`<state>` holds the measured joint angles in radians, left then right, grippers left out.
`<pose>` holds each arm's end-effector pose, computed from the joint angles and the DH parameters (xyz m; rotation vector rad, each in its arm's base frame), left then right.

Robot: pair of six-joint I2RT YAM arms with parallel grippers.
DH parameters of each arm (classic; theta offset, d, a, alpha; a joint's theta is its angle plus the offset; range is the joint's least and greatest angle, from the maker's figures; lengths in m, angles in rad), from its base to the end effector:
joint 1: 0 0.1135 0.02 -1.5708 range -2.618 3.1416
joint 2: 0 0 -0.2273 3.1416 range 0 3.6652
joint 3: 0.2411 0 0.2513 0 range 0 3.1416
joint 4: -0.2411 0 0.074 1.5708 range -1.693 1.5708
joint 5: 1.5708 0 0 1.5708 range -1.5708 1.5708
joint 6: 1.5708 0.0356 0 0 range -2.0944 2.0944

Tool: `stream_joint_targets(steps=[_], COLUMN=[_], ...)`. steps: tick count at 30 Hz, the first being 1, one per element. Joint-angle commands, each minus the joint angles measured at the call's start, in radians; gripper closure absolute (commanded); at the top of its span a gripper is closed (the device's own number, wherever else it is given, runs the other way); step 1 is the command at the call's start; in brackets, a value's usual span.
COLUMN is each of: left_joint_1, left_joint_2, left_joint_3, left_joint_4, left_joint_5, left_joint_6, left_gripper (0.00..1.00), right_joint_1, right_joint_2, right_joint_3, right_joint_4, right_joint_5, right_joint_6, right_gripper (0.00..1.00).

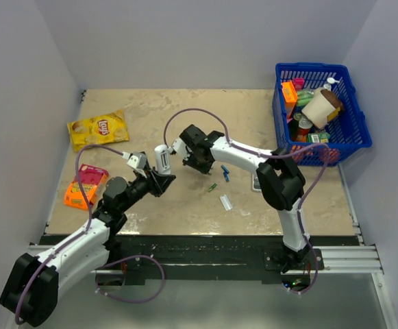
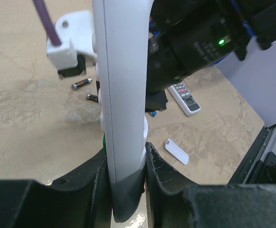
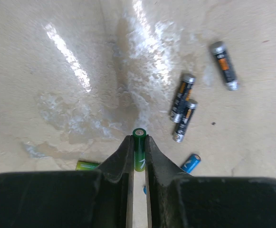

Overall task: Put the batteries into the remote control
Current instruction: Pick up the battery from the center of the board, then load the battery into the remote control.

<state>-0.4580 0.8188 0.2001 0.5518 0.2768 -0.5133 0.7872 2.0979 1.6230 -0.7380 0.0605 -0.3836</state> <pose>0.1808 -0.1000 0.1796 0.1756 1.7168 -0.9579 0.2960 0.2940 0.1491 -1.5228 2.3247 0.0184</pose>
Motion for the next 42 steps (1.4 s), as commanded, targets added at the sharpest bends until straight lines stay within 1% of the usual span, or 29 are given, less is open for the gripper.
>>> stream_joint_targets(steps=[1, 7, 9, 12, 13, 15, 17, 21, 23, 30, 37, 42], left_joint_1=[0.009, 0.009, 0.009, 0.009, 0.009, 0.009, 0.009, 0.009, 0.009, 0.009, 0.009, 0.009], left_joint_2=[0.013, 0.039, 0.051, 0.068, 0.072, 0.089, 0.109, 0.137, 0.149, 0.160, 0.151, 0.145], left_joint_3=[0.053, 0.067, 0.076, 0.088, 0.091, 0.101, 0.111, 0.136, 0.151, 0.156, 0.153, 0.151], left_joint_4=[0.069, 0.105, 0.114, 0.137, 0.149, 0.171, 0.186, 0.224, 0.230, 0.275, 0.283, 0.289], left_joint_5=[0.016, 0.027, 0.030, 0.036, 0.039, 0.048, 0.055, 0.065, 0.064, 0.053, 0.044, 0.042], left_joint_6=[-0.008, -0.031, -0.040, -0.059, -0.065, -0.083, -0.108, -0.142, -0.157, -0.200, -0.211, -0.208], left_gripper=[1.00, 1.00, 1.00, 1.00, 1.00, 1.00, 1.00, 1.00, 1.00, 1.00, 1.00, 1.00], right_joint_1=[-0.006, -0.020, -0.020, -0.019, -0.019, -0.019, -0.016, -0.016, -0.008, 0.047, 0.102, 0.118], right_joint_2=[-0.169, -0.300, -0.366, -0.467, -0.493, -0.562, -0.619, -0.699, -0.716, -0.728, -0.701, -0.673], right_joint_3=[0.009, -0.008, -0.028, -0.084, -0.101, -0.152, -0.202, -0.278, -0.302, -0.354, -0.347, -0.357], right_joint_4=[0.084, 0.188, 0.227, 0.337, 0.401, 0.462, 0.546, 0.714, 0.758, 0.923, 0.954, 0.968], right_joint_5=[-0.013, -0.036, -0.042, -0.057, -0.056, -0.057, -0.099, -0.133, -0.139, -0.088, -0.064, -0.031], right_joint_6=[0.052, 0.179, 0.247, 0.350, 0.412, 0.454, 0.524, 0.610, 0.638, 0.712, 0.716, 0.712], right_gripper=[1.00, 1.00, 1.00, 1.00, 1.00, 1.00, 1.00, 1.00, 1.00, 1.00, 1.00, 1.00])
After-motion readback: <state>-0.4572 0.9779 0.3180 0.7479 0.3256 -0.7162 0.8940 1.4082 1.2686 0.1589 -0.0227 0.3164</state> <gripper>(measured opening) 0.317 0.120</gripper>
